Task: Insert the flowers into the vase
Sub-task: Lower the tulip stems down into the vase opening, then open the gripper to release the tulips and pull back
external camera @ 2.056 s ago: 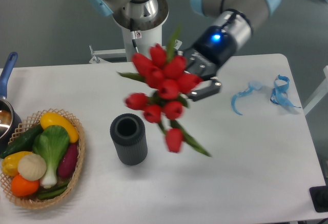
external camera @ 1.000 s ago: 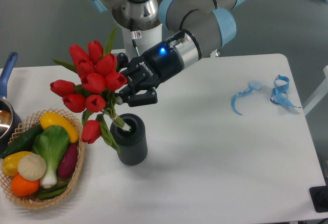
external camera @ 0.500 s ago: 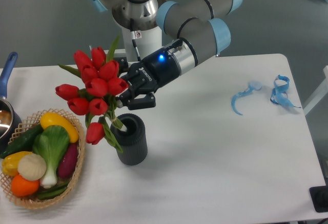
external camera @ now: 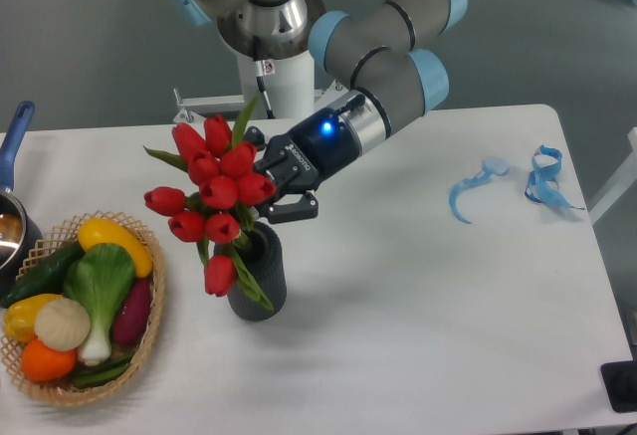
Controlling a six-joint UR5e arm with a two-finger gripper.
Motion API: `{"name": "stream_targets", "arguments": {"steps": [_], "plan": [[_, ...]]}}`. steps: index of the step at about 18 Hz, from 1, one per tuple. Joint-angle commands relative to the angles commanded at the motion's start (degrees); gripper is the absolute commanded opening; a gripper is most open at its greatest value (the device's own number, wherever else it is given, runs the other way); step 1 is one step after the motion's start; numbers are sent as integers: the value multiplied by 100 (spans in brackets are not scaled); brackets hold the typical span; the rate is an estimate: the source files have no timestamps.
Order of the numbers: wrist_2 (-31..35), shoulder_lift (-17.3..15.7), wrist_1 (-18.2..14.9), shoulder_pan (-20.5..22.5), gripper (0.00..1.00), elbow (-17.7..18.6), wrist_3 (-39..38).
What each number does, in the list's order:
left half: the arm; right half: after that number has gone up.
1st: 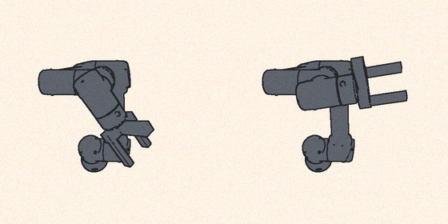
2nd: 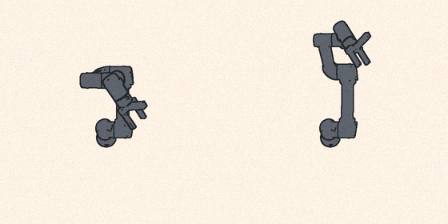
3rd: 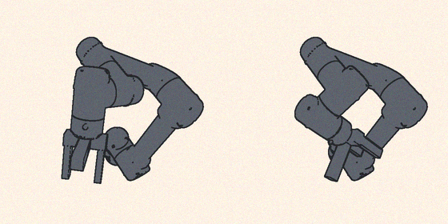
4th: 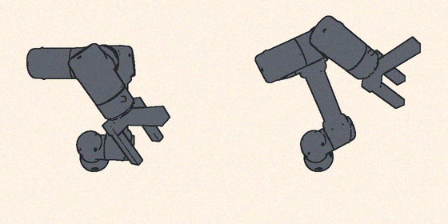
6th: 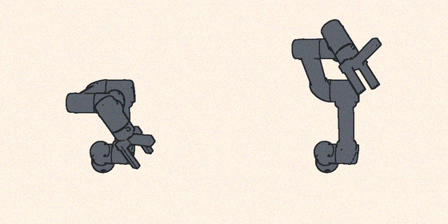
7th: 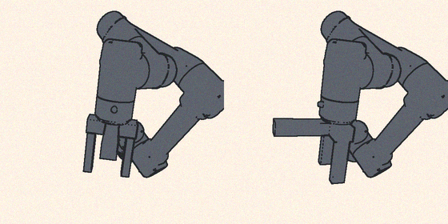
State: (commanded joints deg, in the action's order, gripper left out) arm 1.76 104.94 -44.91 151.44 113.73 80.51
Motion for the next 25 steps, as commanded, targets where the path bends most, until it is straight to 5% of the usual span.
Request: {"name": "stream_targets", "arguments": {"steps": [7,20,23,25], "plan": [[61,360,44,9,33,-61,210],[580,422,44,18,39,44,255],[589,431,44,18,61,35,264],[589,422,44,35,84,18,264]]}}
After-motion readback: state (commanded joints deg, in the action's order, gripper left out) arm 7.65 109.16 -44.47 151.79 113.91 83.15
